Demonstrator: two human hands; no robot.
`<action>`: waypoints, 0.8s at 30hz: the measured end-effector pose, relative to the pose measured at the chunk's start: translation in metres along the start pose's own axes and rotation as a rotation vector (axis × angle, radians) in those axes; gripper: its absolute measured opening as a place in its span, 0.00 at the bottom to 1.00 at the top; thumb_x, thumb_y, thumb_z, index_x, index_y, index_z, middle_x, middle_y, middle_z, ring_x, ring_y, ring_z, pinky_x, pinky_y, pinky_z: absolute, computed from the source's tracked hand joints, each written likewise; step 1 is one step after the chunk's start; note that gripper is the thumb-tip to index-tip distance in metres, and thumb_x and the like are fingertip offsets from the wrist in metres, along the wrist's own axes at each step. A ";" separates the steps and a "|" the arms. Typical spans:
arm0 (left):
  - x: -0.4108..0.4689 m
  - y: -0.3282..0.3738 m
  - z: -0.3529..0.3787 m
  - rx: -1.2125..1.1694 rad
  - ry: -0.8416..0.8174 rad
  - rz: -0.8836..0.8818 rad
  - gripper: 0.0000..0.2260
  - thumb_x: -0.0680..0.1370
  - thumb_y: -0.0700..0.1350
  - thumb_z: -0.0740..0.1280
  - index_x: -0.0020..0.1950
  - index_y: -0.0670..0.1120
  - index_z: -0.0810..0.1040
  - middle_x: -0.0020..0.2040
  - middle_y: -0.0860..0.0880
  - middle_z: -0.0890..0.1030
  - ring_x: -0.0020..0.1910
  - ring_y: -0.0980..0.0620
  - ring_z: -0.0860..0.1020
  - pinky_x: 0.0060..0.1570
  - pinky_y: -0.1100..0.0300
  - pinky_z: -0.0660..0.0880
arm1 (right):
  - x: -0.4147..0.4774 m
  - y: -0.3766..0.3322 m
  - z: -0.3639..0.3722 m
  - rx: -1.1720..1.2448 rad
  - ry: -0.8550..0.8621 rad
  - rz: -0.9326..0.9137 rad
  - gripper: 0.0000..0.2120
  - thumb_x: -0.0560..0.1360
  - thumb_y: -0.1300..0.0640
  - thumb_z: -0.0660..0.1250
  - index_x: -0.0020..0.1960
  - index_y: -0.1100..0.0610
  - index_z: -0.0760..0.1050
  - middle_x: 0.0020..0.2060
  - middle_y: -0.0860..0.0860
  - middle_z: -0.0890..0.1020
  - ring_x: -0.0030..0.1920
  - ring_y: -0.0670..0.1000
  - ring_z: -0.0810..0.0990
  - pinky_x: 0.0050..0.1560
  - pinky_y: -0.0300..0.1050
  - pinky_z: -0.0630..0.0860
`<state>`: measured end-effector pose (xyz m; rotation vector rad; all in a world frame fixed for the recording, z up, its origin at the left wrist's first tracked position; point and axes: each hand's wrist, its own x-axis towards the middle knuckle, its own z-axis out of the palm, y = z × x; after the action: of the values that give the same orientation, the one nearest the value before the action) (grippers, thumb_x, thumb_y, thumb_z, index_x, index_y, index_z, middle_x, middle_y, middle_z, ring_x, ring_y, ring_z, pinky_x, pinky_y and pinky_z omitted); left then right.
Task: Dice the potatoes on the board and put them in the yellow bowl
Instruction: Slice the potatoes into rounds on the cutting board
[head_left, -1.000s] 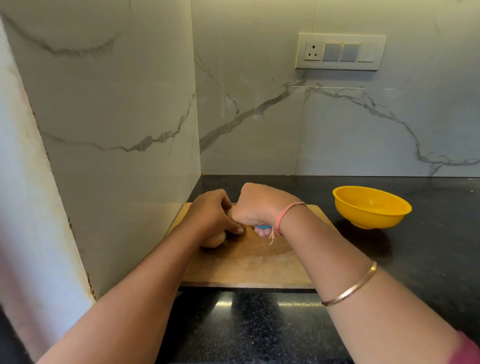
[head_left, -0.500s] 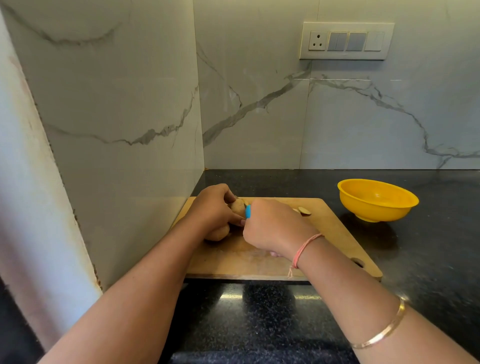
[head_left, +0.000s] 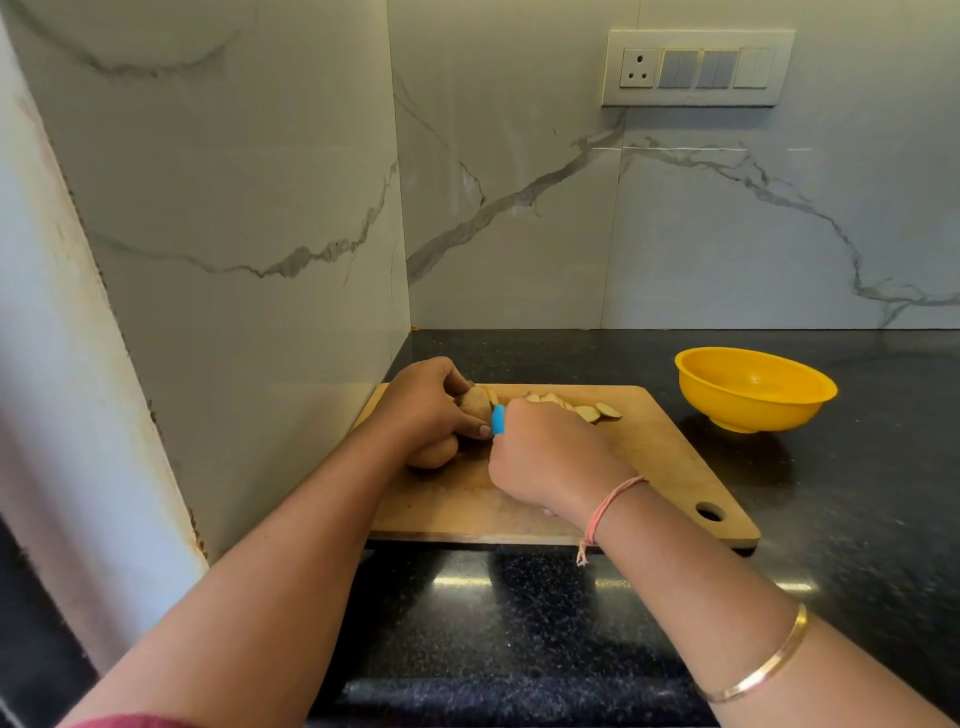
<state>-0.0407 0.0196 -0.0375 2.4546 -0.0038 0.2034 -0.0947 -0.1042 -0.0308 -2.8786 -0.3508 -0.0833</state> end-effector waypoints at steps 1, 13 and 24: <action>0.000 0.000 0.000 0.004 0.002 -0.002 0.21 0.69 0.45 0.77 0.59 0.46 0.75 0.61 0.47 0.77 0.51 0.53 0.71 0.46 0.61 0.68 | 0.000 0.000 0.000 -0.001 -0.002 0.002 0.10 0.80 0.53 0.58 0.59 0.55 0.70 0.35 0.49 0.70 0.32 0.47 0.71 0.33 0.40 0.72; -0.002 0.002 0.000 0.038 0.012 0.007 0.19 0.67 0.41 0.77 0.55 0.46 0.75 0.52 0.52 0.74 0.49 0.52 0.72 0.45 0.59 0.69 | 0.016 -0.005 -0.037 0.080 -0.212 -0.022 0.14 0.78 0.61 0.59 0.62 0.63 0.68 0.31 0.53 0.70 0.29 0.49 0.69 0.30 0.38 0.67; -0.001 0.003 0.002 0.059 0.013 0.026 0.21 0.67 0.44 0.78 0.56 0.47 0.74 0.60 0.48 0.77 0.52 0.53 0.72 0.46 0.60 0.68 | 0.009 0.014 -0.005 0.154 -0.089 0.007 0.06 0.80 0.52 0.56 0.50 0.55 0.65 0.32 0.52 0.75 0.25 0.48 0.72 0.24 0.37 0.70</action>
<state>-0.0418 0.0163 -0.0371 2.5127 -0.0245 0.2346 -0.0831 -0.1164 -0.0286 -2.7359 -0.3481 0.0702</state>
